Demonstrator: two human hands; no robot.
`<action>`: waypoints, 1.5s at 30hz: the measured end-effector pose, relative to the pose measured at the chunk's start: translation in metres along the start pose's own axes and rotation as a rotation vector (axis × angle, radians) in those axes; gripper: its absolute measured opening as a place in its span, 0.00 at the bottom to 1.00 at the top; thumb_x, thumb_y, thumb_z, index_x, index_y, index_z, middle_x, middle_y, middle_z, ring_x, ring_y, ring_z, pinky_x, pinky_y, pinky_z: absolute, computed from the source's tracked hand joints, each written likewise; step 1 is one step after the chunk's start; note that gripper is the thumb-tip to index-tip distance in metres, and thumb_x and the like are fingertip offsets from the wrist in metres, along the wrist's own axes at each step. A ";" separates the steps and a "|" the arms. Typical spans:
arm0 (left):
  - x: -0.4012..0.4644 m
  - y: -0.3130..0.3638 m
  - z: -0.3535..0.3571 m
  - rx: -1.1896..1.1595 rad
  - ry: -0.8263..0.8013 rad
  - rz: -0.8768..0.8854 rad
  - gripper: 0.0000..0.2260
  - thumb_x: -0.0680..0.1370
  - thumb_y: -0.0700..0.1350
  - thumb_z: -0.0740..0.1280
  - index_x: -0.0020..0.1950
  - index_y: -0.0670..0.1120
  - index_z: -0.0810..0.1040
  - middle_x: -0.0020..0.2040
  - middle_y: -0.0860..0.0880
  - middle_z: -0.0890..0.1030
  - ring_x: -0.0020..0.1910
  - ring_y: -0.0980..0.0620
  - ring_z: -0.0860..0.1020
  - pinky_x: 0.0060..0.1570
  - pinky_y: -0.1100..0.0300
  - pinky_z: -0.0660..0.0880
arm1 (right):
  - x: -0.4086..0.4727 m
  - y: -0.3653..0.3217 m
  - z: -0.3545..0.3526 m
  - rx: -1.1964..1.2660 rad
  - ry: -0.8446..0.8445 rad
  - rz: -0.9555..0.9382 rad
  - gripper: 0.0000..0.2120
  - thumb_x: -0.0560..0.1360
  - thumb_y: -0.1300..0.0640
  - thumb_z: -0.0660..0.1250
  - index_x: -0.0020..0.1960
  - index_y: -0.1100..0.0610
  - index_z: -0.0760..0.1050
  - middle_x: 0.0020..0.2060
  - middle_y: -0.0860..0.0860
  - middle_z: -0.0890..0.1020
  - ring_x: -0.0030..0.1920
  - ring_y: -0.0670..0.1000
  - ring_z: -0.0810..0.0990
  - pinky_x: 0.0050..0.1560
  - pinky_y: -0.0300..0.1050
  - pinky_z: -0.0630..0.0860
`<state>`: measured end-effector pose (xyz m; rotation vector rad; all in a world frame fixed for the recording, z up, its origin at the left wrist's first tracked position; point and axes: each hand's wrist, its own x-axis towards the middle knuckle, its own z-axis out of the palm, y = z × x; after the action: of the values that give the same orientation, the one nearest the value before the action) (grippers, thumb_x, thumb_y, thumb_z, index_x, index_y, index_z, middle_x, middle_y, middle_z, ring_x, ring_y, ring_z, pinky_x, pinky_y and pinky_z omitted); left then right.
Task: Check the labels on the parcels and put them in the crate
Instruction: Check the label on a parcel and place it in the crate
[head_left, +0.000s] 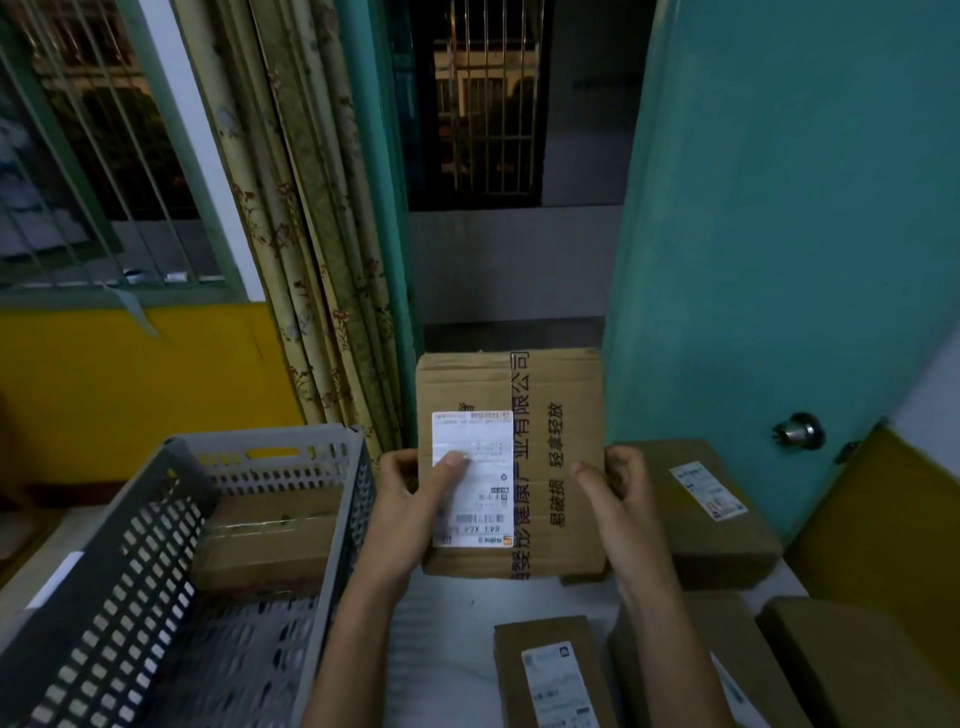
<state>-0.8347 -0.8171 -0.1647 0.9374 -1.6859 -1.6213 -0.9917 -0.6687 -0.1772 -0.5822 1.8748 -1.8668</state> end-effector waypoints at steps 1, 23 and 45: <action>0.000 0.000 0.001 0.012 0.022 0.006 0.35 0.70 0.65 0.75 0.69 0.51 0.67 0.60 0.49 0.81 0.52 0.55 0.85 0.51 0.54 0.82 | -0.001 0.000 0.001 -0.010 -0.008 0.007 0.14 0.76 0.41 0.69 0.58 0.41 0.71 0.51 0.44 0.85 0.50 0.48 0.85 0.57 0.63 0.80; -0.008 0.010 0.013 0.019 0.052 0.126 0.35 0.68 0.70 0.73 0.66 0.50 0.69 0.58 0.54 0.80 0.54 0.61 0.81 0.53 0.63 0.77 | -0.012 -0.028 0.019 0.054 0.142 -0.005 0.26 0.66 0.25 0.58 0.53 0.44 0.70 0.49 0.48 0.83 0.49 0.50 0.82 0.49 0.50 0.77; 0.004 0.015 -0.012 -0.091 0.056 0.198 0.17 0.79 0.49 0.72 0.65 0.65 0.75 0.55 0.54 0.87 0.51 0.48 0.87 0.50 0.43 0.83 | -0.003 -0.009 0.009 0.043 -0.244 -0.031 0.32 0.71 0.36 0.73 0.72 0.28 0.64 0.64 0.38 0.80 0.61 0.46 0.82 0.57 0.55 0.80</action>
<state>-0.8282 -0.8277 -0.1487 0.7400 -1.5990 -1.5131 -0.9847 -0.6744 -0.1680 -0.7899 1.6735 -1.7614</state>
